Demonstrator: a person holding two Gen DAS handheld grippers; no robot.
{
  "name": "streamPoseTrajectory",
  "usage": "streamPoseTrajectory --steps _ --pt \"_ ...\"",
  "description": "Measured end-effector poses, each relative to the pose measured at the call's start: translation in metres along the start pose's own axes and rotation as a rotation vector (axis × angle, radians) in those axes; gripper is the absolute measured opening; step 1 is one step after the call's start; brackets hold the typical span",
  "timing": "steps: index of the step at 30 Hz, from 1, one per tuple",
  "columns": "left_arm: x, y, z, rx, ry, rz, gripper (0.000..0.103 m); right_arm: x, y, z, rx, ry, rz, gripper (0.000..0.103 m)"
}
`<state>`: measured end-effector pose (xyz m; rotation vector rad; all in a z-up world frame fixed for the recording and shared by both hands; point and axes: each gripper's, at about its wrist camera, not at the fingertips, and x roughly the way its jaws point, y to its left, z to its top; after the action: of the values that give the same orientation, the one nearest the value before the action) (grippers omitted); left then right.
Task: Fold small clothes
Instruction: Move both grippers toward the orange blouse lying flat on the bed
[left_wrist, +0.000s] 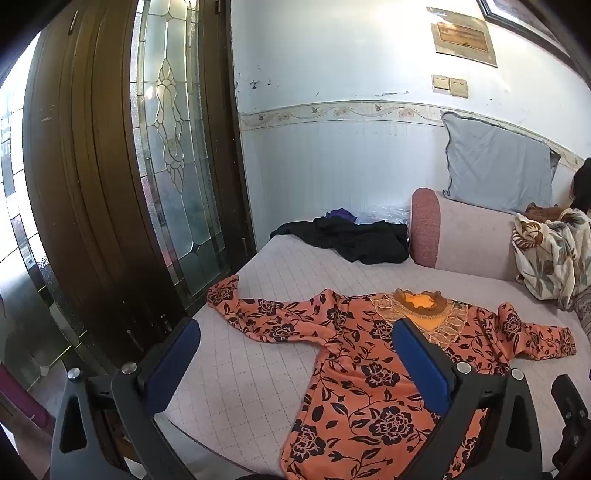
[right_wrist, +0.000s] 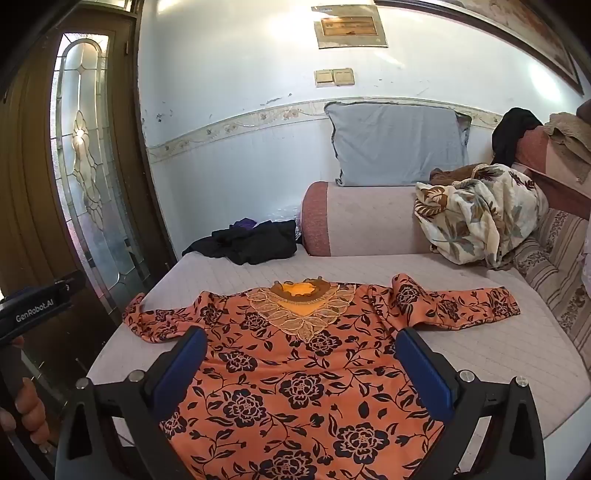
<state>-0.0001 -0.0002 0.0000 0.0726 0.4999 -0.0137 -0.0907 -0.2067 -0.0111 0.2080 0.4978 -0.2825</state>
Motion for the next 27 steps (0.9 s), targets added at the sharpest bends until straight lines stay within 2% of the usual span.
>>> streamPoseTrajectory --steps 11,13,27 --pt "0.006 0.011 0.009 -0.021 0.026 -0.038 0.103 0.007 -0.007 0.006 0.017 -0.007 -0.003 0.103" --pt "0.011 -0.013 0.001 0.021 0.018 -0.039 0.103 0.012 -0.007 0.006 0.020 -0.001 -0.009 0.103" --pt "0.044 -0.052 0.001 0.051 0.046 -0.076 0.103 0.062 -0.039 0.007 0.074 0.044 -0.079 0.103"
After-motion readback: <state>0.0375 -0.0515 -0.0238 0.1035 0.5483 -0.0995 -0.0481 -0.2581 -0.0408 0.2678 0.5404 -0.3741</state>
